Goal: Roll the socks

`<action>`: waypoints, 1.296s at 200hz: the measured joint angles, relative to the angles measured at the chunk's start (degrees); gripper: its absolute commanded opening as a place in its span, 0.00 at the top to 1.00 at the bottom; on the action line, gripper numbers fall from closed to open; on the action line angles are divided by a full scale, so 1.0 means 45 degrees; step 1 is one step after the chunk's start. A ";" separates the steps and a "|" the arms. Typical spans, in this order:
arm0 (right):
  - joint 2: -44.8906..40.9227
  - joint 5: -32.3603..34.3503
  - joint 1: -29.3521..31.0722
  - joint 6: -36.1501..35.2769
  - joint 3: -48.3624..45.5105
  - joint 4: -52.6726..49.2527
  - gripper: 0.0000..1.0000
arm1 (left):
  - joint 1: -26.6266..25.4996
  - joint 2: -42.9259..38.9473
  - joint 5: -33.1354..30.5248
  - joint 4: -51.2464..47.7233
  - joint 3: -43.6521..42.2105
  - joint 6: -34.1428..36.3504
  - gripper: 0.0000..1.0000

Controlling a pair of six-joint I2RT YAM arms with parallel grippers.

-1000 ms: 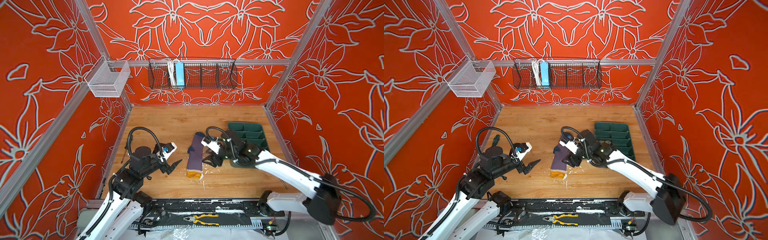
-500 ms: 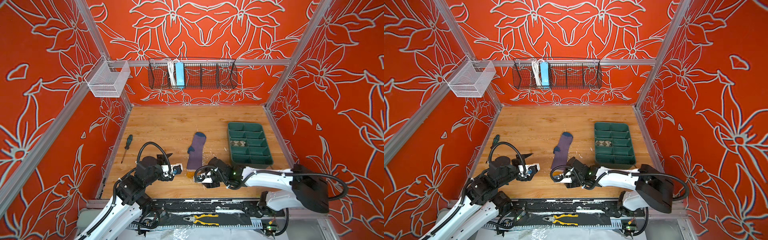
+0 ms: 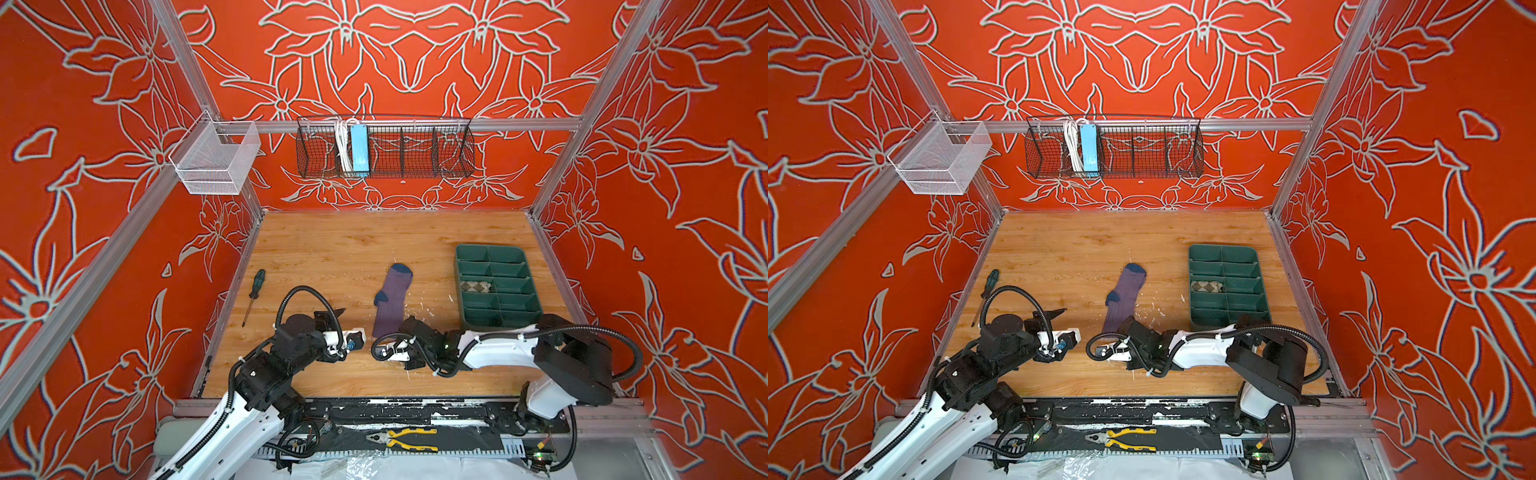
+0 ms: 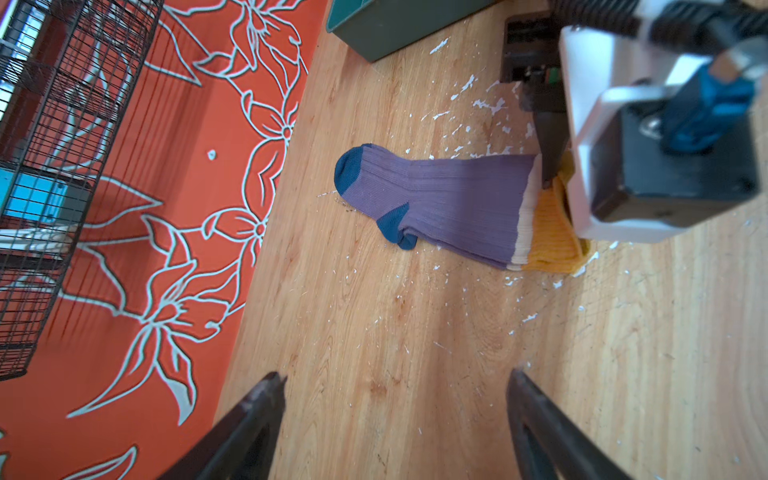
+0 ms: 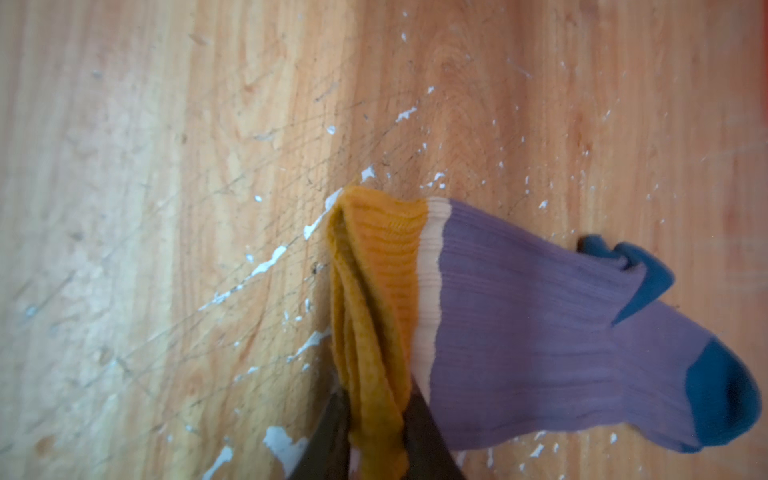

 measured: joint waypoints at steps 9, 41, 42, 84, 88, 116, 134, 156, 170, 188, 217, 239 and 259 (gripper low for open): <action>0.0010 -0.0024 0.0000 0.0199 0.0010 -0.0044 0.97 | 0.0000 -0.0053 0.0005 0.0029 0.0000 -0.0165 0.20; -0.0015 -0.0899 -0.0068 0.0515 0.0457 -0.1049 0.99 | 0.0000 -0.0170 0.0112 0.0010 0.0107 -0.0685 0.23; -0.0015 -0.0937 -0.0073 0.0520 0.0476 -0.1083 0.99 | 0.0000 -0.0175 0.0121 0.0000 0.0121 -0.0719 0.23; 0.0675 -0.4007 -0.0792 0.1501 0.2613 -0.3963 1.00 | -0.0063 -0.0209 0.0661 -0.0321 0.1103 -0.1030 0.26; 0.0835 -0.4274 -0.0884 0.1574 0.2788 -0.4158 1.00 | -0.0068 -0.0209 0.0733 -0.0369 0.1224 -0.1030 0.26; 0.2157 -0.6285 -0.1627 0.2011 0.3939 -0.5804 1.00 | -0.0257 -0.0180 0.1171 -0.0831 0.2011 -0.0787 0.28; 0.2846 -0.7354 -0.2098 0.2181 0.4760 -0.6844 1.00 | -0.0704 -0.0024 0.1307 -0.1088 0.2171 -0.0466 0.29; 0.3614 -0.8568 -0.2647 0.2336 0.5571 -0.7868 1.00 | -0.1661 0.0534 0.1195 -0.1365 0.2011 0.0112 0.29; 0.3954 -0.9180 -0.2895 0.2433 0.5863 -0.8281 1.00 | -0.2443 0.1005 0.0986 -0.1379 0.1744 0.0437 0.29; 0.4347 -0.9748 -0.3162 0.2521 0.6183 -0.8743 1.00 | -0.3487 0.1685 0.0675 -0.1180 0.1316 0.0748 0.30; 0.4789 -1.0452 -0.3487 0.2705 0.6489 -0.9219 1.00 | -0.4789 0.2783 0.0306 -0.0384 0.0466 0.0933 0.35; 0.4949 -1.0773 -0.3623 0.2764 0.6572 -0.9369 1.00 | -0.5489 0.3638 0.0165 0.0393 -0.0102 0.0699 0.35; 0.4964 -1.0865 -0.3653 0.2754 0.6572 -0.9510 1.00 | -0.5838 0.4269 0.0005 0.1277 -0.0481 0.0345 0.35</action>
